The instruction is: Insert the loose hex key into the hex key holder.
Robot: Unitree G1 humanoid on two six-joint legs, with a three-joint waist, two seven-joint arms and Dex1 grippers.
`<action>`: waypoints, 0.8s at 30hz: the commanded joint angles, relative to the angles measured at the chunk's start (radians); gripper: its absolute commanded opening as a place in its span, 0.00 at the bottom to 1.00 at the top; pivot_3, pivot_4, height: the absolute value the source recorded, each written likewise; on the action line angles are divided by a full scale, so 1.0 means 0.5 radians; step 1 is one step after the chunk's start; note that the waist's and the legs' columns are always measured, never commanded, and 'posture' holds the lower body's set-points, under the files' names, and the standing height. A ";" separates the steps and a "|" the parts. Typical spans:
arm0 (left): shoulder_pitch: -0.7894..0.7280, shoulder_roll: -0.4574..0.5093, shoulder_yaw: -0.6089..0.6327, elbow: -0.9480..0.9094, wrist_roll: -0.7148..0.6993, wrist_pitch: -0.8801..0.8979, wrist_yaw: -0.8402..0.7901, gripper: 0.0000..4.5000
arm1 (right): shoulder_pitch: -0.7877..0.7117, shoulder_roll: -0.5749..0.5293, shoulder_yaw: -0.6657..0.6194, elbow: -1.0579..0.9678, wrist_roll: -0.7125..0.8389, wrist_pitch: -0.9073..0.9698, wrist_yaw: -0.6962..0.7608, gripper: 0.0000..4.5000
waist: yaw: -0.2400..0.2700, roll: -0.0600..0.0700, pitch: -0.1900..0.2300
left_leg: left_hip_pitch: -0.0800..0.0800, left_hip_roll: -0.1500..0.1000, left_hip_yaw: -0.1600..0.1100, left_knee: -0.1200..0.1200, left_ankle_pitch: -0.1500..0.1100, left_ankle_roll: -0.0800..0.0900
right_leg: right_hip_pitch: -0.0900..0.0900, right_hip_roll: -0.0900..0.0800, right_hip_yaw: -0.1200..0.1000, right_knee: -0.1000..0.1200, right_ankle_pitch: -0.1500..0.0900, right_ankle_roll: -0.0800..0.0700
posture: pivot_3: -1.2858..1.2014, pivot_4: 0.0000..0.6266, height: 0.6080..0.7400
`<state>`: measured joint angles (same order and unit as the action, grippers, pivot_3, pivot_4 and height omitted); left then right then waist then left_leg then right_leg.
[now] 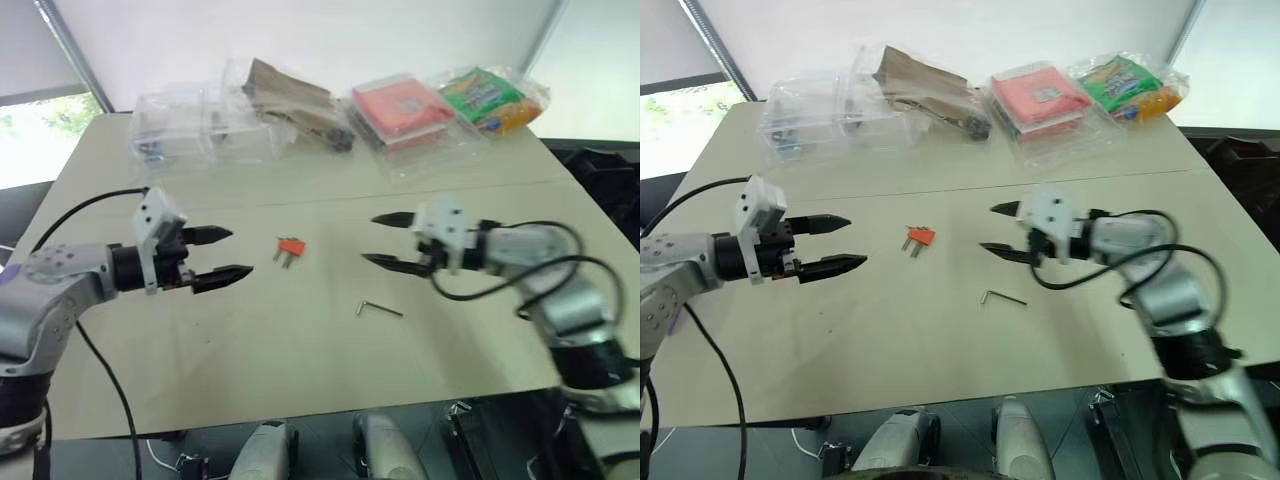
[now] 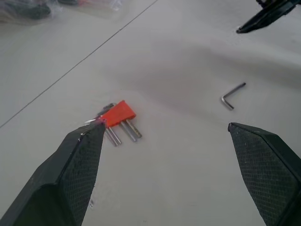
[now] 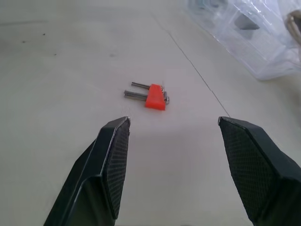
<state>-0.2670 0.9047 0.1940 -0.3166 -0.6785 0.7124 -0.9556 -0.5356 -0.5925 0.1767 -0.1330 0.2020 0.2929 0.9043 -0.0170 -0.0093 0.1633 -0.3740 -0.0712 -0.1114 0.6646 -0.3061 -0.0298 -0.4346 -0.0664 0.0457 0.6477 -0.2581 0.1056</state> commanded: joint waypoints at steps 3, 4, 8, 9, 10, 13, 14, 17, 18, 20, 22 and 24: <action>0.047 0.035 0.100 -0.043 0.039 -0.052 0.013 0.98 | -0.176 0.337 0.222 0.447 -0.276 -0.318 -0.197 0.69 | 0.002 0.000 0.000 | -0.001 0.000 0.000 -0.002 0.003 -0.005 | -0.003 0.001 0.000 0.001 0.000 0.000 | 0.52 0.24 1.00; 0.056 0.031 0.110 -0.053 0.037 -0.047 0.020 0.98 | -0.209 0.389 0.244 0.548 -0.313 -0.371 -0.221 0.69 | 0.007 0.000 0.000 | -0.002 0.000 -0.001 -0.002 0.003 -0.006 | -0.004 0.000 -0.001 0.001 0.000 0.000 | 0.52 0.24 1.00; 0.126 0.009 0.149 -0.149 0.007 -0.012 0.070 0.98 | -0.340 0.572 0.303 0.942 -0.420 -0.579 -0.283 0.69 | 0.000 0.000 0.000 | -0.003 -0.003 0.001 0.000 0.003 -0.006 | -0.003 0.001 -0.001 0.000 0.000 0.000 | 0.52 0.24 1.00; 0.138 0.008 0.153 -0.163 0.004 -0.010 0.078 0.98 | -0.358 0.590 0.306 0.999 -0.439 -0.620 -0.284 0.69 | 0.000 0.000 0.000 | -0.002 -0.002 0.001 0.000 0.003 -0.006 | -0.003 0.001 -0.001 0.001 0.000 0.000 | 0.52 0.24 1.00; 0.157 0.006 0.164 -0.184 -0.003 -0.002 0.091 0.98 | -0.383 0.616 0.314 1.068 -0.459 -0.658 -0.288 0.69 | 0.000 0.000 0.000 | -0.002 -0.002 0.000 0.000 0.003 -0.006 | -0.003 0.001 -0.001 0.002 0.000 0.000 | 0.52 0.24 1.00; 0.193 -0.002 0.195 -0.229 -0.024 0.018 0.130 0.98 | -0.445 0.681 0.328 1.255 -0.506 -0.756 -0.284 0.69 | -0.007 0.000 0.000 | -0.002 -0.002 -0.001 -0.001 0.003 -0.006 | -0.004 0.002 -0.001 0.003 0.000 0.000 | 0.52 0.24 1.00; 0.200 -0.007 0.204 -0.239 -0.031 0.024 0.142 0.98 | -0.465 0.697 0.338 1.323 -0.530 -0.796 -0.286 0.69 | -0.008 0.000 0.000 | -0.002 -0.002 0.000 -0.001 0.003 -0.006 | -0.004 0.002 -0.001 0.003 0.000 0.000 | 0.52 0.24 1.00; 0.226 -0.011 0.220 -0.277 -0.049 0.038 0.169 0.98 | -0.501 0.730 0.341 1.474 -0.569 -0.886 -0.282 0.69 | -0.011 0.000 0.000 | -0.002 -0.001 -0.001 -0.001 0.004 -0.006 | -0.004 0.003 -0.001 0.003 0.000 0.000 | 0.52 0.24 1.00; 0.233 -0.011 0.224 -0.286 -0.054 0.042 0.177 0.98 | -0.514 0.742 0.340 1.521 -0.579 -0.911 -0.283 0.69 | -0.013 0.000 0.000 | -0.002 -0.001 0.000 -0.002 0.004 -0.006 | -0.004 0.003 -0.001 0.003 0.000 0.000 | 0.52 0.24 1.00; 0.251 -0.013 0.235 -0.305 -0.064 0.045 0.192 0.98 | -0.537 0.766 0.337 1.600 -0.593 -0.951 -0.285 0.69 | -0.013 0.000 0.000 | -0.002 -0.001 -0.001 -0.002 0.004 -0.006 | -0.004 0.003 -0.001 0.003 0.000 0.000 | 0.52 0.24 1.00; 0.263 -0.015 0.240 -0.312 -0.068 0.042 0.202 0.98 | -0.567 0.792 0.330 1.680 -0.610 -0.987 -0.295 0.69 | -0.016 0.000 0.000 | -0.001 -0.001 0.000 -0.002 0.004 -0.006 | -0.004 0.003 -0.001 0.003 0.000 0.000 | 0.52 0.24 1.00; 0.273 -0.015 0.243 -0.316 -0.072 0.037 0.209 0.98 | -0.595 0.815 0.324 1.753 -0.626 -1.019 -0.306 0.69 | -0.018 0.000 0.000 | -0.001 -0.001 -0.001 -0.002 0.004 -0.007 | -0.004 0.003 -0.001 0.004 0.000 0.000 | 0.52 0.24 1.00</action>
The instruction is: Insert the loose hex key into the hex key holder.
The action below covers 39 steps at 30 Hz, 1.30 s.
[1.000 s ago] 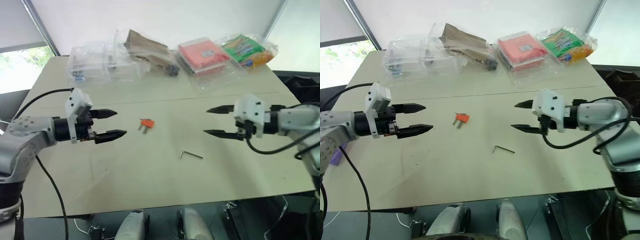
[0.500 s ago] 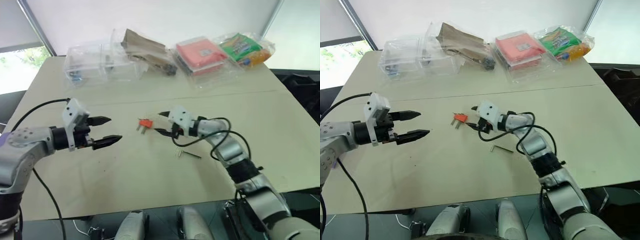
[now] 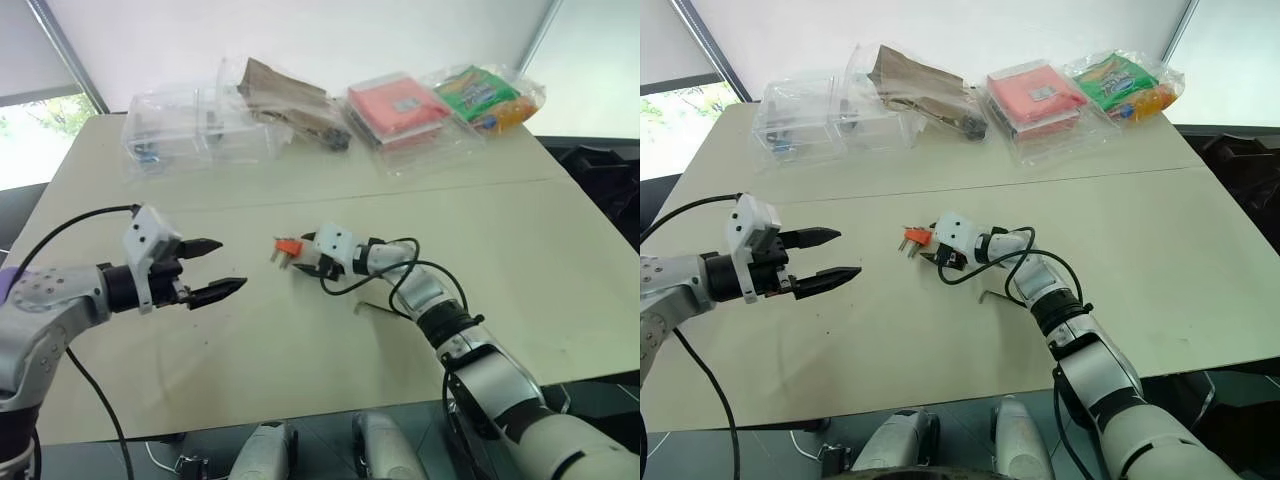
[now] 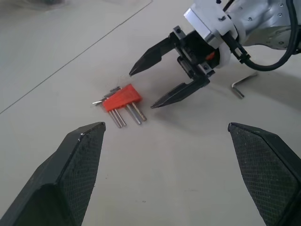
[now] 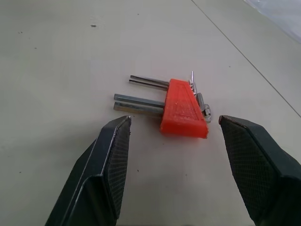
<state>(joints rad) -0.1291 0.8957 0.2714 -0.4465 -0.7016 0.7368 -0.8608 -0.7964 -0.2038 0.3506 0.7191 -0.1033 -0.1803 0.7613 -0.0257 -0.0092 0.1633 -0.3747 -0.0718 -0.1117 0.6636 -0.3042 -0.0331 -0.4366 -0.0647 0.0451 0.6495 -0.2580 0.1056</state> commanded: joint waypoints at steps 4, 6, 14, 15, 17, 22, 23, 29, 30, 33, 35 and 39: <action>0.017 -0.001 0.094 -0.068 -0.033 -0.021 0.034 0.98 | -0.122 0.073 -0.037 0.183 -0.038 -0.123 -0.043 0.69 | -0.018 0.000 0.000 | 0.000 0.000 -0.001 0.000 0.000 0.000 | 0.000 0.000 0.000 0.000 0.000 0.000 | 0.52 0.24 1.00; 0.026 -0.006 0.095 -0.073 -0.031 -0.028 0.040 0.98 | -0.140 0.083 -0.043 0.233 -0.042 -0.141 -0.048 0.69 | -0.029 0.000 0.000 | 0.000 0.000 -0.001 0.000 0.000 0.000 | 0.000 0.000 0.000 0.000 0.000 0.000 | 0.52 0.24 1.00; 0.057 -0.020 0.086 -0.102 -0.008 -0.058 0.062 0.98 | -0.213 0.118 -0.073 0.452 -0.041 -0.171 -0.037 0.69 | -0.039 0.000 0.000 | 0.001 0.000 -0.001 -0.002 0.000 0.000 | 0.001 0.000 0.000 0.000 0.000 0.000 | 0.52 0.24 1.00; 0.059 -0.021 0.085 -0.103 -0.006 -0.061 0.065 0.98 | -0.222 0.124 -0.079 0.475 -0.039 -0.173 -0.032 0.69 | -0.039 0.000 0.000 | 0.001 0.000 -0.001 -0.002 0.000 0.000 | 0.001 0.000 0.000 0.000 0.000 0.000 | 0.52 0.24 1.00; 0.068 -0.027 0.090 -0.113 -0.001 -0.068 0.081 0.98 | -0.256 0.143 -0.093 0.544 -0.032 -0.162 -0.014 0.69 | -0.039 0.001 0.000 | 0.002 0.000 -0.001 -0.002 0.000 0.000 | 0.001 0.000 0.000 0.001 0.000 0.000 | 0.52 0.24 1.00; 0.100 -0.043 0.108 -0.155 -0.002 -0.070 0.119 0.98 | -0.334 0.173 -0.117 0.709 -0.037 -0.130 0.064 0.69 | -0.040 0.001 -0.001 | 0.003 0.000 -0.001 -0.002 0.000 -0.001 | 0.002 0.000 0.000 0.001 0.000 0.000 | 0.52 0.24 1.00; 0.108 -0.045 0.111 -0.163 -0.003 -0.071 0.128 0.98 | -0.347 0.177 -0.121 0.736 -0.037 -0.124 0.084 0.69 | -0.040 0.001 -0.001 | 0.003 0.000 -0.001 -0.002 0.000 -0.001 | 0.002 0.000 0.000 0.001 0.000 0.000 | 0.52 0.24 1.00; 0.170 -0.059 0.147 -0.216 -0.001 -0.071 0.177 0.98 | -0.402 0.205 -0.146 0.866 -0.068 -0.104 0.133 0.69 | -0.042 0.001 -0.002 | 0.003 0.000 -0.001 -0.002 0.000 -0.001 | 0.002 0.000 0.000 0.001 0.000 0.000 | 0.52 0.24 1.00; 0.183 -0.060 0.158 -0.227 -0.002 -0.071 0.184 0.99 | -0.405 0.209 -0.147 0.879 -0.074 -0.109 0.139 0.63 | -0.042 0.001 -0.002 | 0.004 0.000 -0.001 -0.002 0.000 -0.001 | 0.002 0.000 0.000 0.001 0.000 0.000 | 0.52 0.24 1.00; 0.208 -0.063 0.178 -0.247 -0.007 -0.070 0.205 1.00 | -0.409 0.214 -0.153 0.902 -0.087 -0.116 0.138 0.39 | -0.042 0.001 -0.002 | 0.005 0.000 -0.002 -0.002 0.000 -0.001 | 0.003 0.000 0.000 0.001 0.000 0.000 | 0.52 0.24 1.00; 0.218 -0.066 0.186 -0.260 -0.010 -0.068 0.218 1.00 | -0.406 0.212 -0.155 0.909 -0.092 -0.120 0.138 0.22 | -0.040 0.002 -0.003 | 0.006 0.000 -0.001 -0.002 0.000 -0.001 | 0.005 0.000 0.000 0.001 0.000 0.000 | 0.52 0.24 1.00; 0.220 -0.065 0.189 -0.253 -0.012 -0.071 0.219 1.00 | -0.397 0.191 -0.141 0.885 -0.116 -0.183 0.109 0.22 | -0.039 0.002 -0.003 | 0.007 0.000 -0.002 -0.002 0.000 -0.001 | 0.007 0.001 0.000 0.001 0.000 0.000 | 0.52 0.24 1.00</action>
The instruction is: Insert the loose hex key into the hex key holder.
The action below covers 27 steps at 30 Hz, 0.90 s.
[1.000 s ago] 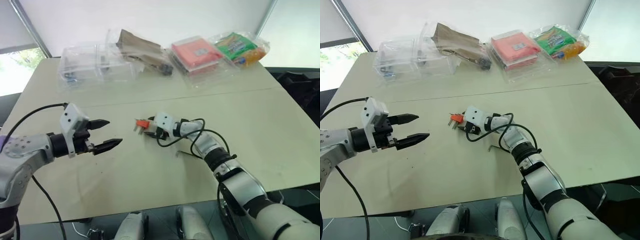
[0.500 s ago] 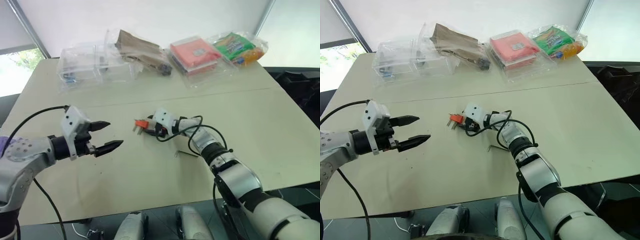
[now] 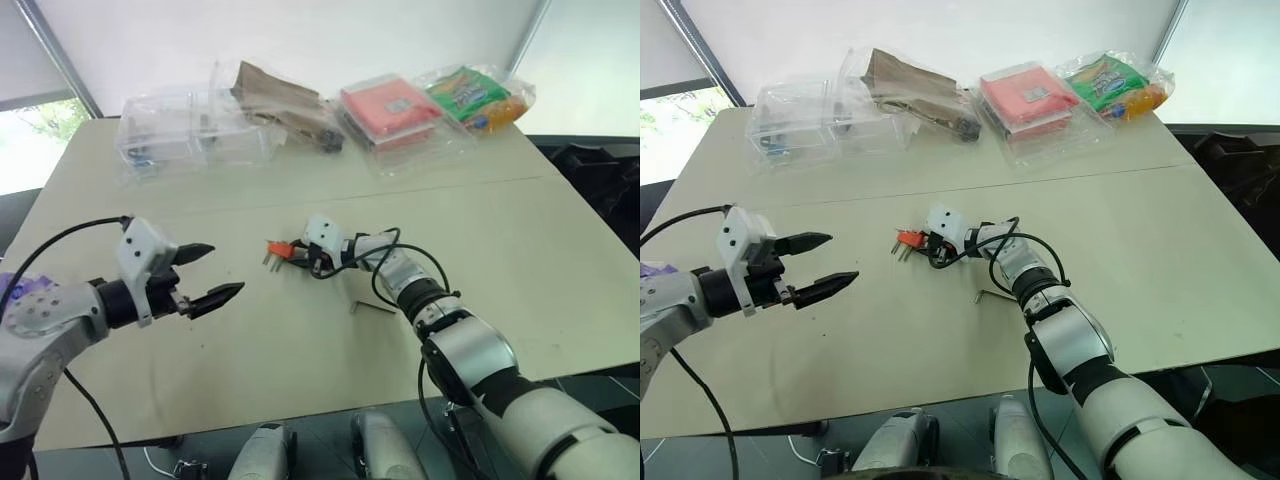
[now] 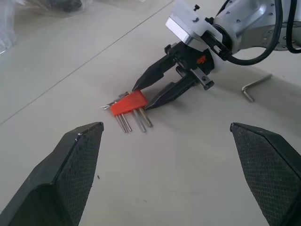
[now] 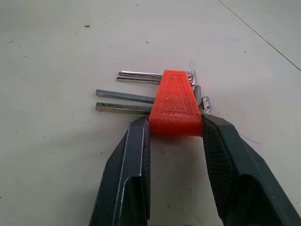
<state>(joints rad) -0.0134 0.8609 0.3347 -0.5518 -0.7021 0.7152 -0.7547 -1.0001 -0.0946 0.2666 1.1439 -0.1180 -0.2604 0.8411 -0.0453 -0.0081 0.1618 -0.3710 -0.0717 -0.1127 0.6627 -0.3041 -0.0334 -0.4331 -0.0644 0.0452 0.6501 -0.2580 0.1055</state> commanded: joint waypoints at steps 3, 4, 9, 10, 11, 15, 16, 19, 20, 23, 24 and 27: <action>-0.056 -0.001 0.052 -0.008 -0.032 -0.022 0.001 1.00 | 0.027 -0.080 0.048 -0.049 -0.155 -0.199 -0.172 0.22 | 0.002 0.000 0.000 | 0.000 0.000 0.000 0.000 0.000 0.000 | 0.000 0.000 0.000 0.000 0.000 0.000 | 0.52 0.24 1.00; -0.112 -0.005 0.040 0.026 -0.055 -0.014 -0.006 1.00 | 0.038 -0.155 0.104 -0.146 -0.272 -0.346 -0.295 0.22 | 0.005 0.000 0.000 | 0.000 0.000 0.000 0.000 0.000 0.000 | 0.000 0.000 0.000 0.000 0.000 0.000 | 0.52 0.24 1.00; -0.425 -0.031 -0.062 0.210 -0.118 0.023 -0.045 1.00 | 0.110 -0.468 0.252 -0.564 -0.679 -0.847 -0.780 0.22 | 0.043 0.000 0.001 | -0.006 -0.004 -0.003 0.004 0.001 -0.002 | -0.003 -0.001 -0.003 0.000 0.000 0.000 | 0.52 0.24 1.00; -0.516 -0.049 -0.107 0.257 -0.124 0.028 -0.060 1.00 | 0.136 -0.540 0.243 -0.689 -0.755 -0.908 -0.897 0.22 | 0.040 0.000 0.001 | -0.006 -0.004 -0.002 0.004 0.001 -0.002 | -0.004 -0.001 -0.003 0.000 0.000 0.000 | 0.52 0.24 1.00; -0.596 -0.069 -0.149 0.305 -0.126 0.031 -0.075 1.00 | 0.153 -0.595 0.232 -0.784 -0.810 -0.963 -0.987 0.22 | 0.041 0.000 0.001 | -0.006 -0.003 0.000 0.003 0.001 -0.002 | -0.005 -0.001 -0.002 -0.001 0.000 0.000 | 0.52 0.24 1.00; -0.931 -0.210 -0.345 0.524 -0.091 0.014 -0.139 1.00 | 0.234 -0.817 0.159 -1.221 -0.997 -1.135 -1.243 0.22 | 0.026 0.000 0.001 | -0.008 -0.002 0.002 0.001 0.001 -0.002 | -0.009 0.001 -0.002 0.002 0.000 0.000 | 0.52 0.24 1.00; -1.008 -0.246 -0.384 0.582 -0.083 0.008 -0.161 1.00 | 0.248 -0.863 0.143 -1.311 -1.016 -1.166 -1.267 0.22 | 0.015 -0.001 0.001 | -0.008 -0.002 0.002 0.001 0.001 -0.002 | -0.010 0.001 -0.001 0.002 0.000 0.000 | 0.52 0.24 1.00; -1.205 -0.342 -0.482 0.737 -0.064 -0.011 -0.241 1.00 | 0.274 -0.971 0.108 -1.531 -1.032 -1.267 -1.305 0.22 | 0.001 -0.001 0.001 | -0.007 -0.001 0.003 0.000 0.001 -0.002 | -0.009 0.002 -0.001 0.002 0.000 0.000 | 0.52 0.24 1.00; -1.255 -0.371 -0.502 0.772 -0.069 -0.008 -0.266 1.00 | 0.282 -0.995 0.097 -1.594 -1.004 -1.306 -1.304 0.22 | 0.001 -0.001 0.002 | -0.008 -0.002 0.003 0.001 0.001 -0.002 | -0.010 0.001 -0.001 0.002 0.000 0.000 | 0.52 0.24 1.00; -1.358 -0.429 -0.554 0.854 -0.059 -0.017 -0.351 1.00 | 0.293 -1.047 0.066 -1.713 -0.954 -1.394 -1.305 0.22 | -0.004 -0.002 0.002 | -0.008 -0.001 0.005 0.000 0.001 -0.002 | -0.010 0.002 0.000 0.001 0.000 0.000 | 0.52 0.24 1.00; -1.384 -0.444 -0.567 0.876 -0.050 -0.026 -0.372 1.00 | 0.299 -1.062 0.060 -1.742 -0.945 -1.419 -1.303 0.22 | -0.004 -0.002 0.002 | -0.008 -0.001 0.005 0.000 0.001 -0.002 | -0.010 0.002 0.001 0.001 0.000 0.000 | 0.52 0.24 1.00; -1.447 -0.493 -0.584 0.925 -0.043 -0.035 -0.423 1.00 | 0.316 -1.093 0.056 -1.800 -0.890 -1.475 -1.271 0.22 | 0.001 -0.002 0.002 | -0.008 -0.001 0.005 0.000 0.001 -0.002 | -0.010 0.002 0.001 0.002 0.000 0.000 | 0.52 0.24 1.00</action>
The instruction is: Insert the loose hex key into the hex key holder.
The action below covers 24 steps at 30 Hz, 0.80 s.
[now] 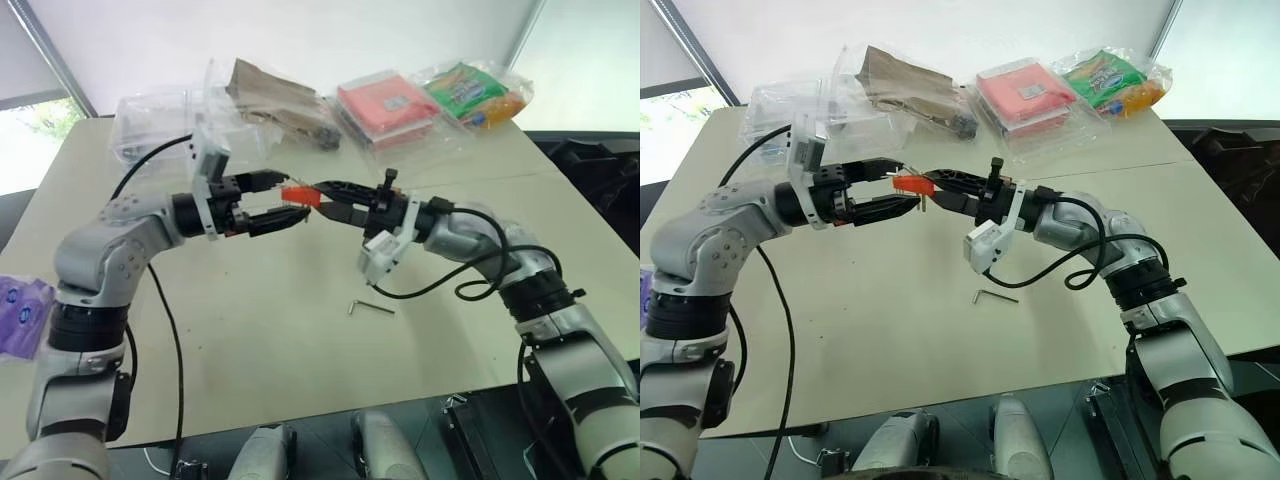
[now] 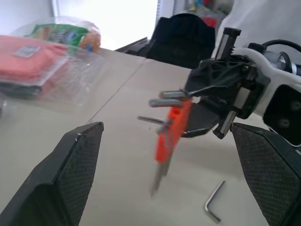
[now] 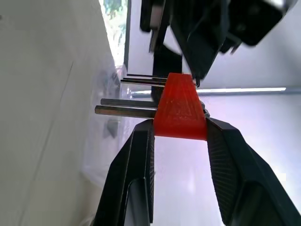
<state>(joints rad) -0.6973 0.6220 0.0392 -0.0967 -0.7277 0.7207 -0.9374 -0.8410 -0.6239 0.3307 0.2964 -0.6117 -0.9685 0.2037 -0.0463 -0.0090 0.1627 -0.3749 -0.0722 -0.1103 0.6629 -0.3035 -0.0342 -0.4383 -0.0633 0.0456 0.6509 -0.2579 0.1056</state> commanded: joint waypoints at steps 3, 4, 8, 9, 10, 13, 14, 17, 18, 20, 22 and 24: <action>-0.106 -0.045 -0.010 0.036 0.013 -0.050 -0.088 1.00 | 0.005 -0.045 -0.066 -0.120 0.125 -0.082 0.026 0.22 | 0.004 0.000 0.000 | 0.000 0.000 0.000 0.001 0.000 0.000 | 0.001 0.000 0.000 0.000 0.000 0.000 | 0.52 0.24 1.00; -0.104 -0.050 -0.016 0.030 0.014 -0.051 -0.097 1.00 | 0.006 -0.046 -0.066 -0.125 0.132 -0.085 0.034 0.22 | 0.005 0.000 0.000 | 0.000 -0.001 0.000 0.001 0.000 0.000 | 0.001 0.000 0.000 0.000 0.000 0.000 | 0.52 0.24 1.00; -0.101 -0.079 -0.012 0.012 0.011 -0.038 -0.102 1.00 | 0.002 -0.043 -0.073 -0.133 0.151 -0.094 0.054 0.22 | 0.004 0.000 0.000 | 0.000 -0.001 0.000 0.002 0.000 0.000 | 0.001 0.000 0.000 0.000 0.000 0.000 | 0.52 0.24 1.00; -0.101 -0.084 -0.009 0.008 0.008 -0.034 -0.102 1.00 | 0.001 -0.043 -0.075 -0.133 0.153 -0.096 0.059 0.22 | 0.004 0.000 0.000 | 0.000 0.000 0.000 0.002 0.000 0.000 | 0.001 0.000 0.000 0.000 0.000 0.000 | 0.52 0.24 1.00; -0.099 -0.087 -0.004 0.004 0.004 -0.032 -0.101 1.00 | 0.000 -0.043 -0.076 -0.132 0.158 -0.098 0.063 0.22 | 0.004 0.000 0.000 | 0.000 0.000 0.000 0.002 0.000 0.000 | 0.001 0.000 0.000 0.000 0.000 0.000 | 0.52 0.24 1.00; -0.089 -0.096 0.011 -0.009 -0.011 -0.024 -0.094 1.00 | -0.005 -0.047 -0.076 -0.125 0.165 -0.105 0.077 0.22 | 0.004 0.000 0.000 | 0.000 0.000 0.000 0.002 0.000 0.000 | 0.001 0.000 0.001 0.000 0.000 0.000 | 0.52 0.24 1.00; -0.084 -0.096 0.013 -0.015 -0.014 -0.021 -0.093 1.00 | -0.006 -0.047 -0.077 -0.123 0.166 -0.106 0.080 0.22 | 0.004 0.000 0.000 | 0.000 0.000 0.000 0.002 0.000 0.000 | 0.001 0.000 0.001 0.000 0.000 0.000 | 0.52 0.24 1.00; -0.072 -0.098 0.012 -0.032 -0.018 -0.014 -0.087 0.80 | -0.009 -0.045 -0.079 -0.117 0.167 -0.111 0.085 0.22 | 0.005 0.000 0.000 | 0.000 0.000 0.000 0.002 0.000 0.000 | 0.001 0.000 0.001 0.000 0.000 0.000 | 0.52 0.24 1.00; -0.069 -0.100 0.013 -0.036 -0.021 -0.010 -0.084 0.71 | -0.010 -0.044 -0.080 -0.116 0.168 -0.111 0.088 0.22 | 0.005 0.000 0.000 | 0.000 0.000 0.000 0.002 0.000 0.000 | 0.001 0.000 0.001 0.000 0.000 0.000 | 0.52 0.24 1.00; -0.064 -0.103 0.016 -0.040 -0.030 -0.002 -0.080 0.48 | -0.015 -0.041 -0.080 -0.112 0.168 -0.109 0.091 0.22 | 0.007 0.000 0.000 | 0.000 -0.001 0.000 0.002 0.000 0.000 | 0.001 0.000 0.001 0.000 0.000 0.000 | 0.52 0.24 1.00; -0.054 -0.107 0.018 -0.051 -0.037 0.006 -0.077 0.22 | -0.021 -0.038 -0.082 -0.110 0.168 -0.104 0.097 0.22 | 0.005 0.000 0.000 | 0.000 -0.001 0.000 0.002 0.000 0.000 | 0.001 0.000 0.001 0.000 0.000 0.000 | 0.52 0.24 1.00; -0.049 -0.112 0.015 -0.059 -0.040 0.016 -0.071 0.06 | -0.027 -0.033 -0.088 -0.103 0.166 -0.105 0.102 0.22 | 0.005 0.000 0.000 | 0.000 0.000 0.000 0.002 0.000 0.000 | 0.001 0.000 0.001 0.000 0.000 0.000 | 0.52 0.24 1.00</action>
<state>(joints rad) -0.7198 0.5571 0.0159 -0.1139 -0.7548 0.7368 -0.9956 -0.8314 -0.6410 0.3088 0.2706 -0.5641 -1.0083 0.2593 -0.0438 -0.0092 0.1628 -0.3749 -0.0723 -0.1102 0.6639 -0.3035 -0.0342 -0.4378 -0.0633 0.0461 0.6509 -0.2579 0.1055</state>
